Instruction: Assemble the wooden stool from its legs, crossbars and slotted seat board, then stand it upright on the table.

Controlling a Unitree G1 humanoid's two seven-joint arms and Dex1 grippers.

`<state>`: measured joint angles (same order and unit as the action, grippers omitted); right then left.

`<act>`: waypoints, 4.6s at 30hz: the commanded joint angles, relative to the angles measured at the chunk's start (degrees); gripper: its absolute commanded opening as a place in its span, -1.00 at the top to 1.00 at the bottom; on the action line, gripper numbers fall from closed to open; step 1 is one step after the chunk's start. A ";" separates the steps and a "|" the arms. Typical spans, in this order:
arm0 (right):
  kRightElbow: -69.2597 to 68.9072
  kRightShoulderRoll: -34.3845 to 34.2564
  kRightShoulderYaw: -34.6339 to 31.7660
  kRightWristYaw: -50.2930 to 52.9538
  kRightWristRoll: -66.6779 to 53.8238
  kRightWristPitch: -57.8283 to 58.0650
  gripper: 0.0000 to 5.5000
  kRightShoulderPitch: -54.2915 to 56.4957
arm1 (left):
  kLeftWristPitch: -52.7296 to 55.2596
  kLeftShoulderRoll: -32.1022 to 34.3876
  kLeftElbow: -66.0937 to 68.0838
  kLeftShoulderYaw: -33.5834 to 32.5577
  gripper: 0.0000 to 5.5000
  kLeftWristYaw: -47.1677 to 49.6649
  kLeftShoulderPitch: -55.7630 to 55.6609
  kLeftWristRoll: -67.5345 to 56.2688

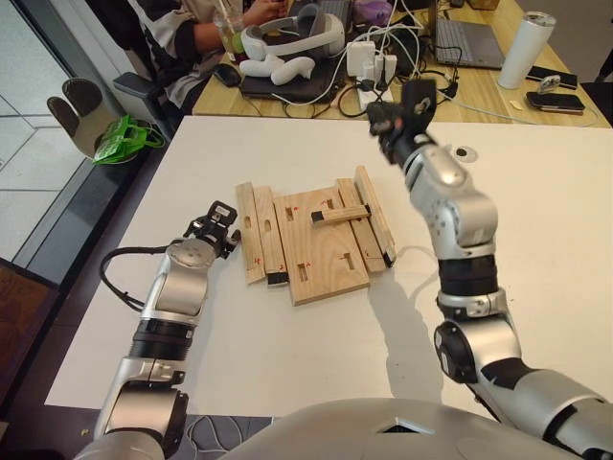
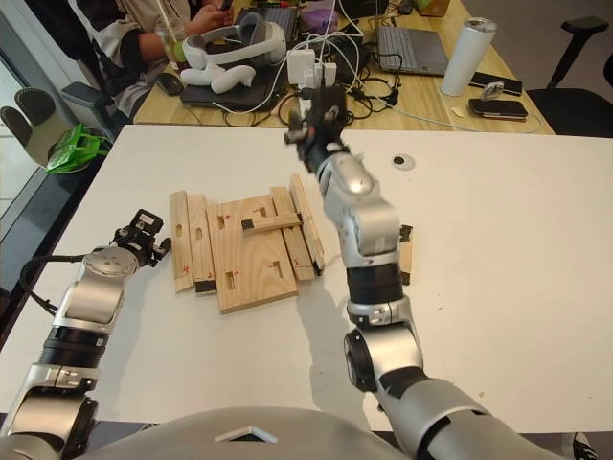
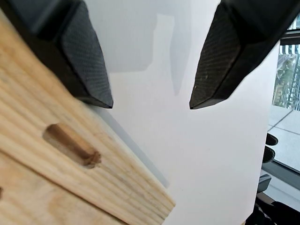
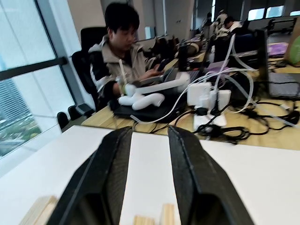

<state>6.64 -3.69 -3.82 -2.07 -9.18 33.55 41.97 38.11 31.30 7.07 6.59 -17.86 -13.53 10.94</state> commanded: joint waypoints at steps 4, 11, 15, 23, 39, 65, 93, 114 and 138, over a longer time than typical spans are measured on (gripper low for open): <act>22.32 4.02 -0.24 -0.72 2.30 2.10 0.41 3.11 | 0.21 -1.87 -1.89 5.07 -0.10 -5.52 -3.51 0.19; 31.10 2.09 0.95 0.98 4.01 0.07 0.03 2.82 | 0.17 -2.62 -6.01 5.46 -0.10 -6.10 -3.81 0.79; 32.19 3.24 1.25 2.21 5.63 -1.05 -0.19 3.13 | 0.26 -2.32 -6.90 3.33 -0.10 -4.78 -3.73 0.93; 43.26 4.16 -5.96 3.99 1.37 -0.90 -0.25 3.93 | 1.80 -3.55 -9.18 1.34 -0.10 -3.69 -4.99 0.62; 47.32 5.20 -7.38 -1.16 -0.67 -3.36 0.55 6.13 | 1.86 -4.44 -11.94 0.41 -0.10 -1.41 -4.92 1.07; 6.81 11.79 -17.49 -31.60 -36.66 17.71 0.63 -0.73 | 21.11 -20.01 -19.15 -33.33 -0.10 -2.49 -23.26 -49.11; -6.16 9.73 -11.01 -33.21 -56.55 32.27 0.63 -10.53 | 25.37 -21.94 -26.01 -24.92 -0.66 5.10 -15.01 -75.75; -5.81 12.20 -7.37 -36.69 -56.74 32.30 0.63 -11.37 | 22.65 -17.75 -27.39 -19.93 0.27 4.30 -11.81 -81.03; -5.99 22.71 1.03 -51.61 -47.80 23.61 0.63 -13.41 | 19.21 -17.89 -25.29 -19.88 0.60 12.84 -11.32 -96.13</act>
<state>0.47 16.88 -4.48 -53.11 -59.70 56.62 29.68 60.08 13.20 -17.62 -11.97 -6.69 -23.92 -83.96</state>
